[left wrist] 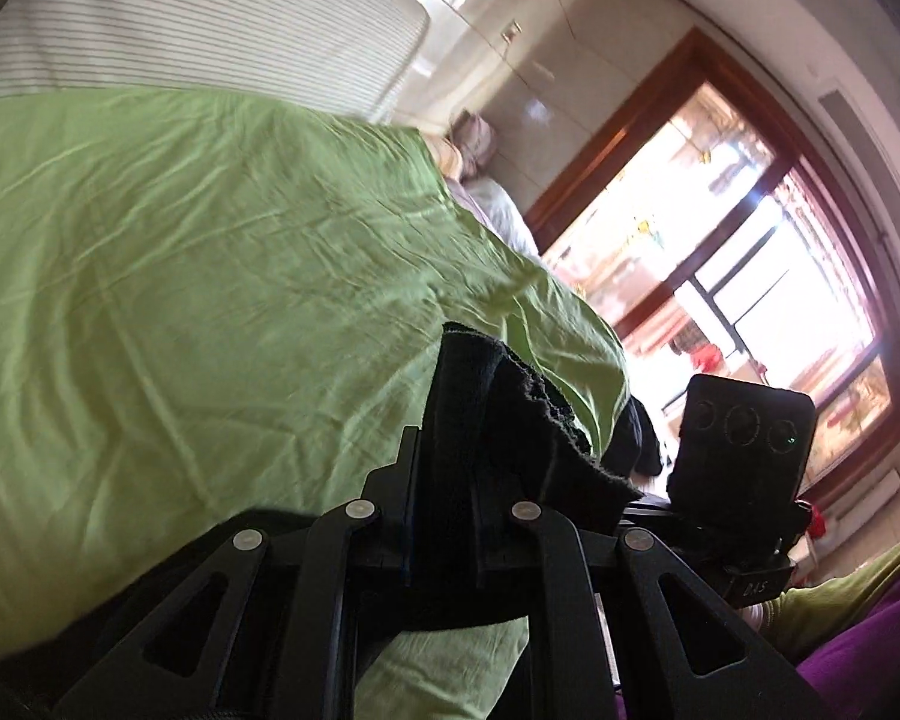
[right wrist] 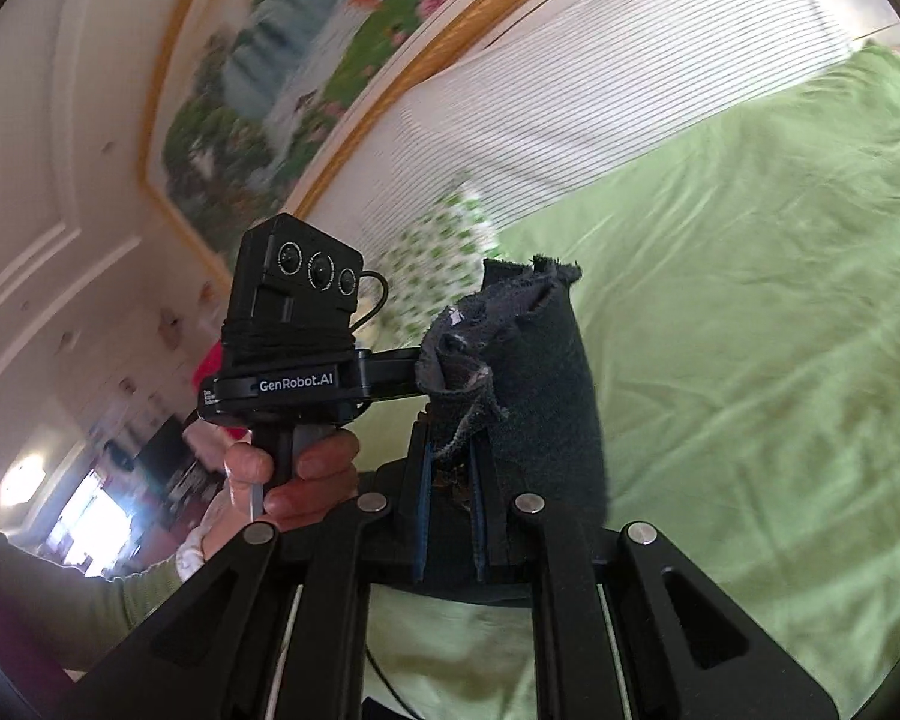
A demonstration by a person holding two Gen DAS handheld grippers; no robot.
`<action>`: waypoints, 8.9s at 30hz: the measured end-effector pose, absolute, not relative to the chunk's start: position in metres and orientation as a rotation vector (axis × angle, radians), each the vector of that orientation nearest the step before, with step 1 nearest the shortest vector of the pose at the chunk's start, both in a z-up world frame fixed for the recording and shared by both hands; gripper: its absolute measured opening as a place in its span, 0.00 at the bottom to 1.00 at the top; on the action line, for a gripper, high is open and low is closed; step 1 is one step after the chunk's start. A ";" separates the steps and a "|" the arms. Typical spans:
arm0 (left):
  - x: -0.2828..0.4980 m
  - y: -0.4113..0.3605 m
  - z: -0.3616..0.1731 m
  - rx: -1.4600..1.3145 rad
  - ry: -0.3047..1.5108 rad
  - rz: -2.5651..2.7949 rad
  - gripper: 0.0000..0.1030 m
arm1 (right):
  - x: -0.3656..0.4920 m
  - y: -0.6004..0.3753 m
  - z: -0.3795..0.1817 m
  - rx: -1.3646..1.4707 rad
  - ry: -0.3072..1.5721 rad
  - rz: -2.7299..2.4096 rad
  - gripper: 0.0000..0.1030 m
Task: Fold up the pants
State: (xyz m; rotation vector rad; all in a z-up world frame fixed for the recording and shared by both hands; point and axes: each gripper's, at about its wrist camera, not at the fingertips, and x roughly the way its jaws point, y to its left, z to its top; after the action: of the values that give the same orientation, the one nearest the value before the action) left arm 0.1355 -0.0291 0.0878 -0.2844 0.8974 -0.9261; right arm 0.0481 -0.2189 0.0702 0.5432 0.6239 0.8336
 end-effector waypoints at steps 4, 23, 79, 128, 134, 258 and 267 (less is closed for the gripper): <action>0.125 0.006 0.073 -0.374 0.887 -0.879 0.12 | 0.060 -0.197 0.060 0.555 0.672 0.911 0.12; 0.097 0.104 -0.028 -0.625 0.986 -0.613 0.09 | 0.088 -0.100 -0.017 0.440 0.982 1.056 0.12; -0.137 0.311 -0.015 -1.071 0.624 0.181 0.39 | 0.080 0.071 0.032 0.200 0.987 1.283 0.46; -0.120 0.373 -0.038 -1.078 0.641 0.456 0.31 | 0.103 0.337 0.004 -0.392 1.118 1.460 0.26; -0.115 0.365 -0.016 -1.038 0.624 0.420 0.17 | 0.101 0.310 0.028 -0.283 1.066 1.455 0.20; 0.005 0.123 0.034 -0.545 0.878 -0.028 0.77 | 0.068 -0.179 0.011 0.479 0.956 0.660 0.75; 0.012 0.132 0.016 -0.578 0.914 -0.023 0.78 | 0.070 -0.171 0.006 0.468 0.985 0.661 0.76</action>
State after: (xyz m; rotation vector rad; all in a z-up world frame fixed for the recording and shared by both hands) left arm 0.0121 0.1317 0.0162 -0.5783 0.9140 -0.0233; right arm 0.0704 -0.1715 0.0061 0.4679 0.9851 0.6608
